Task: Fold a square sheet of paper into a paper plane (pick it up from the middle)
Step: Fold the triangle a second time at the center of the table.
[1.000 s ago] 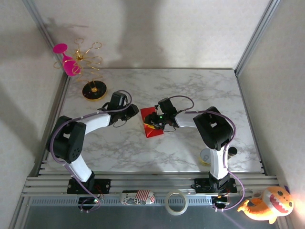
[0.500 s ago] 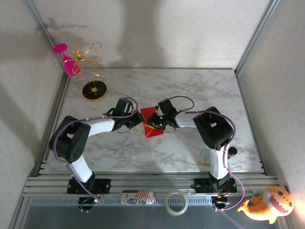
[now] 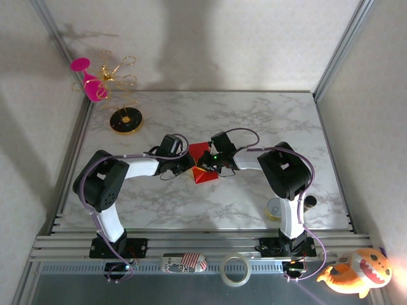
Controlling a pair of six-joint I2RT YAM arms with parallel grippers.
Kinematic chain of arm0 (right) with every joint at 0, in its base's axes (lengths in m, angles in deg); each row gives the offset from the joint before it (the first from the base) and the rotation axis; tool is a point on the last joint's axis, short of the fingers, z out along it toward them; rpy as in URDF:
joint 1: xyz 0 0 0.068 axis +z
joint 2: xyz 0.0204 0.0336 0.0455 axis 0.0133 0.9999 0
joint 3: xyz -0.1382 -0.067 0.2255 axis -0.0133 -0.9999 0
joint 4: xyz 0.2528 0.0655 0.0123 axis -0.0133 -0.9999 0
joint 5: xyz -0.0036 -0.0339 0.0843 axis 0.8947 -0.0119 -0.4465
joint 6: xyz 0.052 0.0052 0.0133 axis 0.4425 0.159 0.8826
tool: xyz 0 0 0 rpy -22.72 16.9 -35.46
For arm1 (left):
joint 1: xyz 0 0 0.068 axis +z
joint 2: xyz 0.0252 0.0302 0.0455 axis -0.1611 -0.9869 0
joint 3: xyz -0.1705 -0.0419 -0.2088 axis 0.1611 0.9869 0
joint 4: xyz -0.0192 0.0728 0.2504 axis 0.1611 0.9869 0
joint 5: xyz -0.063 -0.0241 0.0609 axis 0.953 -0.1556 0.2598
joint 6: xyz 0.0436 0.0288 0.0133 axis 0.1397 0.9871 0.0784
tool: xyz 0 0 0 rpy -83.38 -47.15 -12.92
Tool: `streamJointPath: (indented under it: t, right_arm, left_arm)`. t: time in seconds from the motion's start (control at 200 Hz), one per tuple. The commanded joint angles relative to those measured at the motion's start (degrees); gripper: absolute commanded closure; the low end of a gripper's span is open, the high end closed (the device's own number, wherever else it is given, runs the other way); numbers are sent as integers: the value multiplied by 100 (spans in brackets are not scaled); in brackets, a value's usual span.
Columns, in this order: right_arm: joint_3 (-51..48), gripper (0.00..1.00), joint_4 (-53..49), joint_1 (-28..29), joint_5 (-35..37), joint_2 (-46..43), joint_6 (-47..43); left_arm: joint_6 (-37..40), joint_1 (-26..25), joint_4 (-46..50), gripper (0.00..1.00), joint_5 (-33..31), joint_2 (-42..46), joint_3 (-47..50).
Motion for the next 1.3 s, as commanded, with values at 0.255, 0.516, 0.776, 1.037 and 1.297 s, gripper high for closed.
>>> streamJointPath:
  t: [0.255,0.516,0.776,1.037,1.297]
  right_arm:
    - [-155,98,-302,18,155,28,-40]
    - [-114,97,3,-22,-52,-324,-21]
    - [-77,95,-452,-56,545,-600,-406]
    - [-77,95,-588,-118,791,-477,-489]
    - [-214,95,-716,-166,1107,-402,-393]
  left_arm:
    - [231,-51,299,100,-375,-238,-250]
    - [305,-51,399,100,-448,-335,-233]
    - [351,-51,428,100,-467,-317,-250]
    - [368,-51,439,100,-422,-317,-277]
    - [365,-51,428,100,-405,-308,-300]
